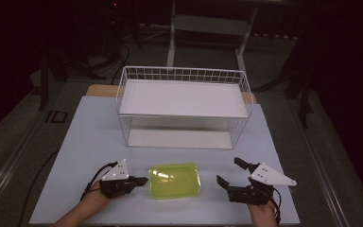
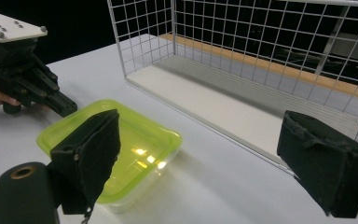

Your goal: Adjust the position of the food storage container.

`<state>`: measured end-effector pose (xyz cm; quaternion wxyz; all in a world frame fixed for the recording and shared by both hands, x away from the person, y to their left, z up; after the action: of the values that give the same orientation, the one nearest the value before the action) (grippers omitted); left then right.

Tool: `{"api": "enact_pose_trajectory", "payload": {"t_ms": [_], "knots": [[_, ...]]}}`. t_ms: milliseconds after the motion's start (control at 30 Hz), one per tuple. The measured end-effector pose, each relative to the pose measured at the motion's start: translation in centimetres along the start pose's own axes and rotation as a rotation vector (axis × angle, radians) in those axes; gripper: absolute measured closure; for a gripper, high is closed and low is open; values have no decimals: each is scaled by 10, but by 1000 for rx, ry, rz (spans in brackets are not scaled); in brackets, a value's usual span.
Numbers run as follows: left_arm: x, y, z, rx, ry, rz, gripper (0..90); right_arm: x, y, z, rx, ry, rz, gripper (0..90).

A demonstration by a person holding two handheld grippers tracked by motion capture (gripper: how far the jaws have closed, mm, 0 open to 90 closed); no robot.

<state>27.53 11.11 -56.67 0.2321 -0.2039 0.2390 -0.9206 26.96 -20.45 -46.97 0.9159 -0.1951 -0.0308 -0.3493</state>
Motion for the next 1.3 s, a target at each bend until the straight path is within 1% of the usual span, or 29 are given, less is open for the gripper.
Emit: {"api": "enact_pose_trajectory", "payload": {"t_ms": [167, 200, 300, 400, 567, 667, 767, 800, 833, 867, 900, 933, 967, 1033, 1067, 1100, 1133, 1167, 1200, 1233, 1267, 1300], "knots": [[5, 10, 5, -1, 8, -19, 900, 0, 0, 0, 1, 6, 2, 134], [6, 12, 5, -2, 3, -27, 900, 0, 0, 0, 0, 5, 2, 134], [8, 17, 8, 0, 8, -30, 900, 0, 1, -1, -1, 9, 3, 134], [10, 22, 11, 10, 3, -34, 900, 0, 1, -1, -3, 6, 6, 134], [8, 33, 20, 28, 2, -32, 900, -1, 2, -2, -7, 4, 11, 134], [7, 39, 23, 39, -6, -30, 899, -2, 1, -2, -6, 0, 14, 134], [6, 39, 24, 39, -9, -22, 892, -2, 1, -2, -4, 2, 15, 134], [5, 38, 25, 46, -13, -24, 888, -1, 1, -2, -6, 0, 15, 134], [5, 36, 26, 50, -27, -29, 847, -2, 1, -2, -8, 3, 16, 134], [4, 34, 27, 48, -32, -14, 808, -2, 2, -2, -9, 5, 19, 134], [4, 30, 28, 52, -52, -18, 799, -2, 2, -3, -12, 0, 19, 134], [4, 28, 30, 53, -76, -26, 718, -2, 2, -3, -20, -13, 12, 134], [5, 25, 32, 54, -97, -28, 627, -2, 3, -3, -24, -15, 9, 133], [8, 20, 38, 75, -144, -47, 458, -4, 3, -2, -21, -18, 19, 133], [9, 18, 39, 77, -150, -41, 327, -5, 4, -2, -27, -23, 16, 133], [9, 17, 42, 80, -164, -14, 209, -6, 5, -3, -38, -33, 13, 133], [10, 17, 43, 81, -182, -10, 158, -7, 6, -4, -46, -39, 15, 134], [10, 17, 44, 85, -210, -14, 156, -7, 7, -5, -51, -37, 17, 134], [11, 17, 45, 97, -219, 0, 139, -7, 8, -6, -62, -36, 18, 136], [10, 18, 45, 101, -221, 27, 130, -8, 9, -7, -66, -39, 25, 140], [10, 19, 45, 95, -225, 37, 130, -8, 11, -8, -69, -46, 26, 140], [11, 21, 45, 88, -238, 34, 131, -8, 12, -9, -75, -47, 26, 140]]}}
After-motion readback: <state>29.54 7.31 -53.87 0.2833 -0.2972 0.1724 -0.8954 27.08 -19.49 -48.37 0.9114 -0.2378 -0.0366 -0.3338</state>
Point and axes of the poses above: each handheld gripper's, and its own axes: y roughly forward along the jaws, z roughly out of its top, x roughly to its right, the point moved 7 cm from there along y, roughly forward along the jaws, and after that the axes turned 13 degrees about -y, right-handed, at the moved point
